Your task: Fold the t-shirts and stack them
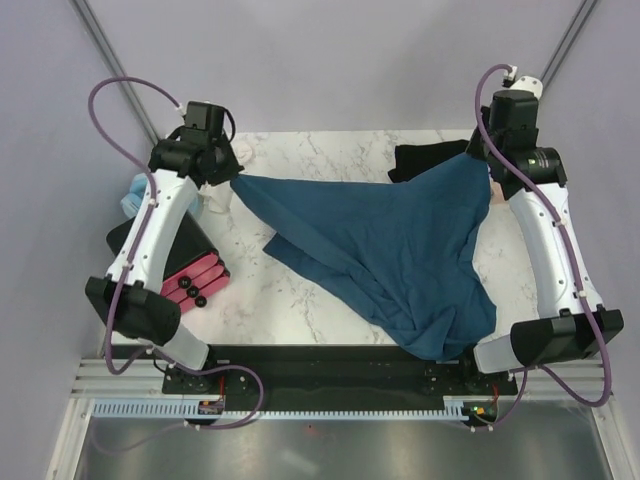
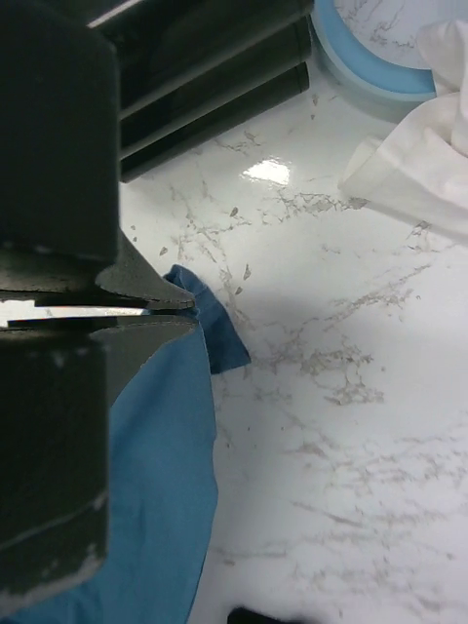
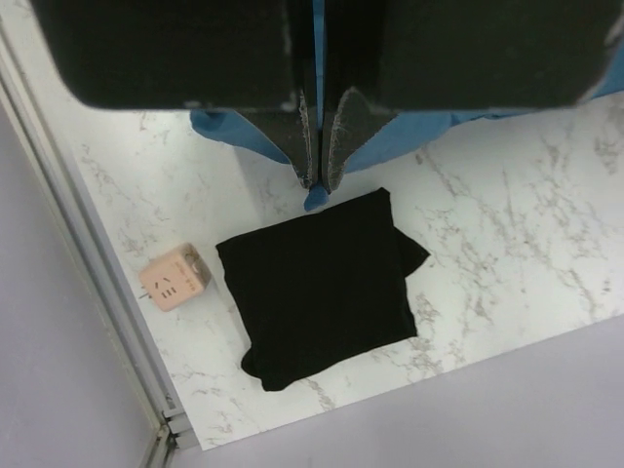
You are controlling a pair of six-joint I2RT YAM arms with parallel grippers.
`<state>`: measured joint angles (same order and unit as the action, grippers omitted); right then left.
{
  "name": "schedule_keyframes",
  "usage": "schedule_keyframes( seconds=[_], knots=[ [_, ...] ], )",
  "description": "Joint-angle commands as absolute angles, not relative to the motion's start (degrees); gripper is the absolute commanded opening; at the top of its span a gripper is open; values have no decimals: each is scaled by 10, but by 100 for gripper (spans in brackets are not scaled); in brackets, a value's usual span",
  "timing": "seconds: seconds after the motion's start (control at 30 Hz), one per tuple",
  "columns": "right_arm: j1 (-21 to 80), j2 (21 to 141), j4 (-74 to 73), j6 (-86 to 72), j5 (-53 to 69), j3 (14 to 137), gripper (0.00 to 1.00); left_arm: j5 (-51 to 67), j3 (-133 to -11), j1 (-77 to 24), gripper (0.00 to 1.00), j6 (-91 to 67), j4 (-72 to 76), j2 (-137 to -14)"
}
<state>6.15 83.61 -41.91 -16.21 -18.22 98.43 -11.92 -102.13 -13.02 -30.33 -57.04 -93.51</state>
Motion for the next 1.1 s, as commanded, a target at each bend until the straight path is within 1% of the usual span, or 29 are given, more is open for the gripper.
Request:
schedule_keyframes(
  seconds=[0.0, 0.13, 0.27, 0.37, 0.43, 0.5, 0.6, 0.87, 0.9, 0.97, 1.07],
  knots=[
    [61, 776, -411, -221, -138, 976, 0, -99, -997, -133, 2, -339, -563, -848],
    [67, 718, -433, -250, -109, 984, 0, -59, -958, -134, 2, -330, -576, -765],
    [67, 658, -474, -273, -83, 1008, 0, -49, -954, -134, 2, -306, -619, -669],
    [67, 618, -479, -280, -49, 1046, 0, -58, -960, -140, 2, -302, -644, -619],
    [67, 620, -500, -287, -31, 1098, 0, -60, -969, -140, 2, -310, -655, -590],
    [66, 644, -526, -289, -5, 1165, 0, -70, -982, -140, 2, -311, -661, -579],
    [67, 669, -535, -288, 44, 1221, 0, -86, -1013, -140, 2, -314, -662, -574],
    [67, 724, -532, -312, 121, 1318, 0, -105, -1118, -140, 2, -305, -672, -604],
    [66, 738, -534, -312, 128, 1339, 0, -110, -1147, -140, 2, -302, -686, -610],
    [66, 747, -531, -312, 148, 1351, 0, -114, -1167, -140, 2, -300, -689, -619],
    [66, 744, -515, -303, 146, 1356, 0, -117, -1197, -140, 2, -301, -693, -621]
  ],
)
